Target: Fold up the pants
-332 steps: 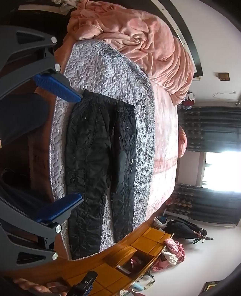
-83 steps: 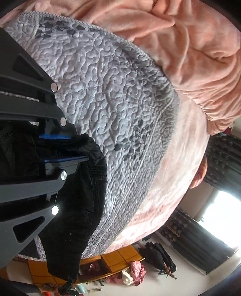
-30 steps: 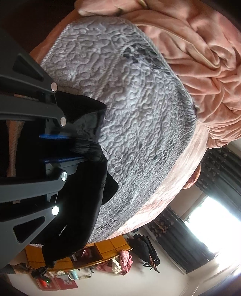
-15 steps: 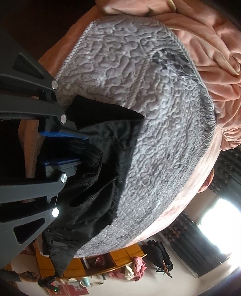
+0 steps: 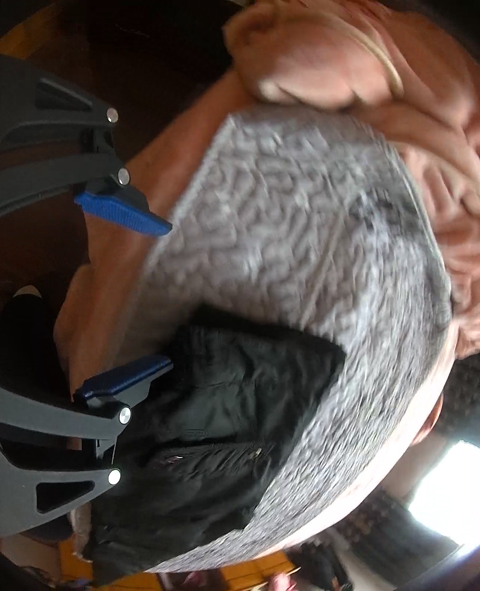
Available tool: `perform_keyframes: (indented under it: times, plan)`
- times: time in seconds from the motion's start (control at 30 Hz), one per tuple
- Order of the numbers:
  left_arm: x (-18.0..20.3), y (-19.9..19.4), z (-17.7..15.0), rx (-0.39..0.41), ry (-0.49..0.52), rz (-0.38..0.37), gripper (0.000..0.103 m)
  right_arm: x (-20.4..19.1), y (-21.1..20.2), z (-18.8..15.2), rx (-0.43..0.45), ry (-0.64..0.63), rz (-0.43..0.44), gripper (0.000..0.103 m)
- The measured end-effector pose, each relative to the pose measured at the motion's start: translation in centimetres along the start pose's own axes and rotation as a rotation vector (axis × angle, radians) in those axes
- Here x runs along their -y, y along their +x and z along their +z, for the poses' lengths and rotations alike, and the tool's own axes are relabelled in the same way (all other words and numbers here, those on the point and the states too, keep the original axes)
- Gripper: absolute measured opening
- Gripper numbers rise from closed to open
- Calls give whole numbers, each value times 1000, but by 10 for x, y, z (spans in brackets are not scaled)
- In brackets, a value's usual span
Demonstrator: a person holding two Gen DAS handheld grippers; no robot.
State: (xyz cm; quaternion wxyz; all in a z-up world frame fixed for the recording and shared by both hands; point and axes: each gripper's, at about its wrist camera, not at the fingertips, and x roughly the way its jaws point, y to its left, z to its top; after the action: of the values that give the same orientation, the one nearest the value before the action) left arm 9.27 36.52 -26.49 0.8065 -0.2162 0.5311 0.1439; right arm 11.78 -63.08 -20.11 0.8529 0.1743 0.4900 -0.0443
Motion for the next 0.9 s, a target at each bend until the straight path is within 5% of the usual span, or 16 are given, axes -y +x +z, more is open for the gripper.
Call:
perform_keyframes:
  times: [0.27, 0.43, 0.5, 0.57, 0.8, 0.9]
  plan:
    - [-5, -7, -21, 82, -138, -96, 77, 50, 25, -56, -38, 368, 122, 67]
    - [31, 23, -23, 35, -86, -118, 81, 47, 40, -78, -20, 546, 372, 67]
    - [40, 36, -21, 10, -81, -94, 70, 45, 49, -79, -18, 604, 437, 67]
    - [45, 48, -16, -25, -92, -98, 38, 39, 58, -76, -26, 627, 439, 67]
    - [59, 41, -6, 39, -117, -24, 27, 33, 85, -69, -22, 694, 434, 63]
    - [55, 42, -8, 52, -135, -7, 27, 37, 95, -62, -35, 710, 441, 32]
